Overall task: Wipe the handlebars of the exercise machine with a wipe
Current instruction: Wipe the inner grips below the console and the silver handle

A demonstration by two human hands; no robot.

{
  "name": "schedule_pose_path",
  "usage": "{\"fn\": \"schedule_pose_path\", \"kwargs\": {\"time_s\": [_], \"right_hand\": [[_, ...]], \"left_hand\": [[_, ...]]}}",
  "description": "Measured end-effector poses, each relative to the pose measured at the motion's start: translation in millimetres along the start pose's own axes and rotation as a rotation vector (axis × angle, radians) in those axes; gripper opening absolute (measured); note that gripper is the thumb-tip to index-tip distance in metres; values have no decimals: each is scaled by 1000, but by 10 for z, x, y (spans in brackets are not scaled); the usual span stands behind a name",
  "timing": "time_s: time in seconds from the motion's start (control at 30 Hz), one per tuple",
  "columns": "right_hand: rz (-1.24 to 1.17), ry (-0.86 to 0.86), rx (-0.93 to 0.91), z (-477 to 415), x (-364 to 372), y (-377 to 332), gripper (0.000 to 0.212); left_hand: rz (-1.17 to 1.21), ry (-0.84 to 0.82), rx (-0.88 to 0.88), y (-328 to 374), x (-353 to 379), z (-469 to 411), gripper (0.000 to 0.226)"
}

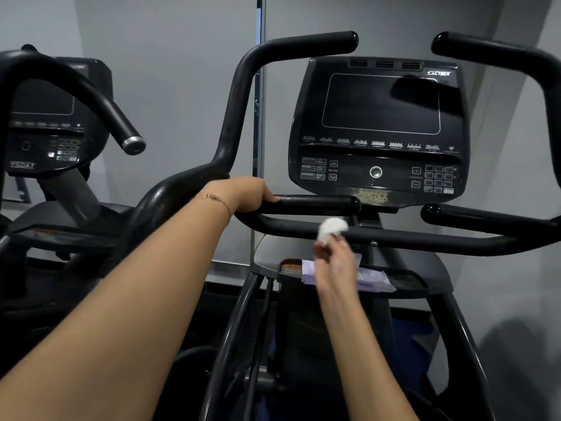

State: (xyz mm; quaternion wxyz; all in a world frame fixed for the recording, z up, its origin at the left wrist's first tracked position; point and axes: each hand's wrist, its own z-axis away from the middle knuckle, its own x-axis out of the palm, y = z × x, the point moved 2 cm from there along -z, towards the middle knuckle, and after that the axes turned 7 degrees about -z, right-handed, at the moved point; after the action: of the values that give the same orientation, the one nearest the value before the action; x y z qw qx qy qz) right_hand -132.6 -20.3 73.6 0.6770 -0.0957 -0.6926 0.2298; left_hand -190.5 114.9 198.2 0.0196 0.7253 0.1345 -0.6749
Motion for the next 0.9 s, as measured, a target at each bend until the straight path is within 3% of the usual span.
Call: {"fn": "schedule_pose_path", "kwargs": {"time_s": [0.1,0.17,0.3,0.4,0.57,0.67,0.73,0.77,0.9], "right_hand": [[711,-81,-724,135,-13,-465,32],[1132,-221,-943,64,138,-562,36],[1584,-192,-839,-99,299,-450,32],[1864,-228,-981,-19,505,-217,43],[2029,-380,-1091,53,631,-41,36],[2036,-261,-1032,-1,515,-308,43],[2063,-175,-995,-32,608,-371,36],[2082,-195,-992,-26,698,-326,31],[2197,-539,-1056,38,896,73,33]], "left_hand": [[152,131,-91,65,137,-31,47],[230,220,-165,92,303,-21,56],[160,401,-223,108,710,101,74],[101,472,-222,78,867,52,79],[247,557,-196,29,996,-23,78],[298,557,-194,56,987,-17,80],[291,565,-198,66,968,-18,80],[291,566,-199,62,970,-22,80],[243,585,-184,-1,1012,-27,80]]}}
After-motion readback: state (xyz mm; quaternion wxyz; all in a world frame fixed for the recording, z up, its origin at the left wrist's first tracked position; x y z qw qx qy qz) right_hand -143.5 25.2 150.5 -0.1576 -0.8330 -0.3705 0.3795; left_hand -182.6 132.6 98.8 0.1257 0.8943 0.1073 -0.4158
